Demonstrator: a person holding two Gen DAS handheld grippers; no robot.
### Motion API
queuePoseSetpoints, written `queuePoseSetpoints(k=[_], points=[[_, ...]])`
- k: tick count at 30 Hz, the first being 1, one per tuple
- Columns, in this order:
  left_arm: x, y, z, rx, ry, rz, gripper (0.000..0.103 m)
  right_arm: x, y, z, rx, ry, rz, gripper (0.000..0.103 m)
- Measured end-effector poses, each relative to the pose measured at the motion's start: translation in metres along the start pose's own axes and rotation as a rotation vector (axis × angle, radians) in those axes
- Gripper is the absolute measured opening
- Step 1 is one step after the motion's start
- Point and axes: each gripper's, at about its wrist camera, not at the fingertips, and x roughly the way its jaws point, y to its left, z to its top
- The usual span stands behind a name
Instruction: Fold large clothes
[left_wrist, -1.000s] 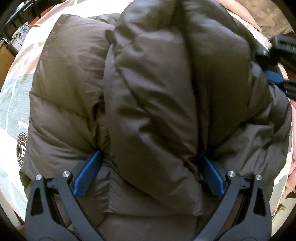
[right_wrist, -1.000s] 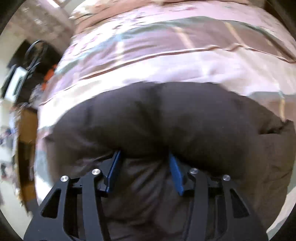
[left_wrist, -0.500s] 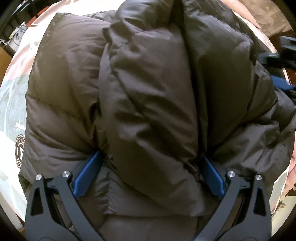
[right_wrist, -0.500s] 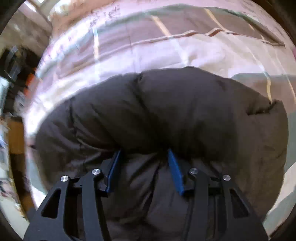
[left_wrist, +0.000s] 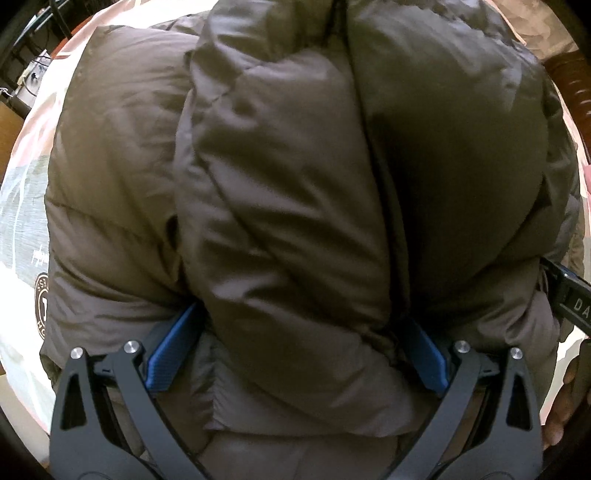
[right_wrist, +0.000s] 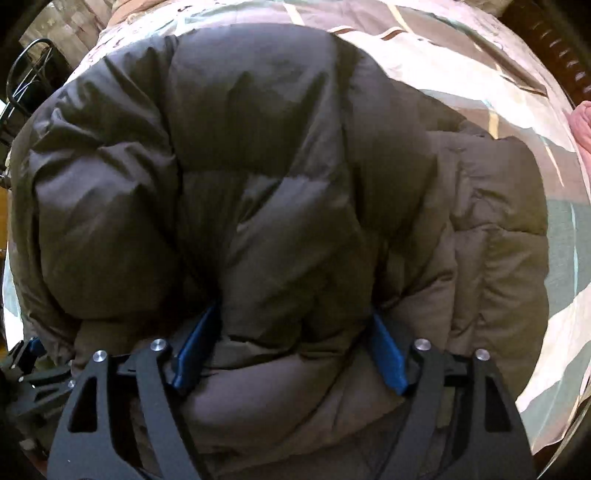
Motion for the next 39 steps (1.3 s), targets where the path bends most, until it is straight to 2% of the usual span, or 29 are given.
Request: queuePoseSetpoints(k=[2,4,5,6,8,9,12,14,15,17,19,21,22,23,24,25,26,27,28,30,32,33,36,38,39], points=[[-0.011,0.003,0.001,-0.039,0.009,0.005,0.101,-0.016,-0.003,0.004,0.036,-0.015,0.027,0.076],[-0.035,0.008,-0.005,-0.081,-0.053,-0.030,0.101,-0.059,-0.007,-0.008,0.049,-0.144,0.112,0.076],[-0.047,0.010,-0.011,-0.087,-0.079,-0.033,0.101,-0.077,-0.007,-0.018,0.038,-0.199,0.124,0.076],[-0.053,0.011,-0.016,-0.086,-0.089,-0.025,0.101,-0.085,-0.009,-0.028,0.039,-0.213,0.123,0.076],[-0.057,0.011,-0.030,-0.081,-0.085,-0.005,0.101,-0.083,-0.014,-0.044,0.069,-0.172,0.141,0.076],[-0.052,0.011,-0.038,-0.077,-0.057,0.005,0.101,-0.071,-0.017,-0.053,0.082,-0.122,0.139,0.076],[-0.030,0.013,-0.050,-0.100,0.019,0.010,0.101,-0.022,-0.017,-0.081,0.124,0.020,0.072,0.076],[-0.024,0.013,-0.048,-0.114,0.016,0.005,0.101,0.010,-0.021,-0.083,0.152,0.109,0.072,0.076],[-0.019,0.011,-0.044,-0.098,0.025,0.030,0.101,0.022,-0.017,-0.083,0.144,0.137,0.056,0.076],[-0.021,0.009,-0.040,-0.090,0.034,0.036,0.101,0.014,-0.015,-0.084,0.129,0.101,0.071,0.076],[-0.039,0.008,-0.044,-0.070,0.000,0.032,0.101,-0.007,-0.012,-0.095,0.110,0.045,0.109,0.076],[-0.053,0.012,-0.063,-0.029,-0.021,0.064,0.101,-0.026,-0.009,-0.114,0.071,0.001,0.098,0.076],[-0.054,0.015,-0.072,-0.016,-0.016,0.079,0.101,-0.028,-0.008,-0.123,0.054,0.005,0.087,0.076],[-0.049,0.020,-0.087,-0.002,0.012,0.103,0.101,-0.024,-0.007,-0.133,0.036,0.033,0.069,0.076],[-0.038,0.023,-0.098,0.005,0.050,0.123,0.101,-0.007,-0.005,-0.147,0.012,0.120,0.033,0.077],[-0.020,0.027,-0.109,0.011,0.123,0.161,0.101,0.010,-0.002,-0.158,-0.005,0.188,0.023,0.081],[-0.002,0.030,-0.117,0.016,0.188,0.182,0.101,0.018,0.001,-0.163,-0.023,0.199,0.037,0.087],[0.010,0.032,-0.124,0.014,0.208,0.158,0.101,0.022,0.006,-0.162,-0.044,0.198,0.040,0.089],[0.008,0.033,-0.125,0.016,0.191,0.151,0.101,0.023,0.007,-0.159,-0.043,0.210,0.039,0.089],[-0.005,0.034,-0.125,0.035,0.179,0.143,0.101,0.009,0.003,-0.147,0.006,0.217,0.089,0.088],[-0.027,0.045,-0.131,0.052,0.138,0.177,0.101,-0.014,-0.013,-0.136,0.063,0.130,0.130,0.088],[-0.035,0.053,-0.134,0.052,0.125,0.196,0.101,-0.024,-0.022,-0.136,0.082,0.098,0.121,0.088],[-0.055,0.097,-0.148,-0.007,0.125,0.245,0.101,-0.061,-0.080,-0.152,0.225,0.017,-0.004,0.088],[-0.057,0.132,-0.165,-0.096,0.156,0.215,0.101,-0.068,-0.111,-0.163,0.307,0.021,-0.053,0.088],[-0.053,0.150,-0.173,-0.151,0.194,0.161,0.101,-0.062,-0.125,-0.169,0.340,0.070,-0.064,0.088]])
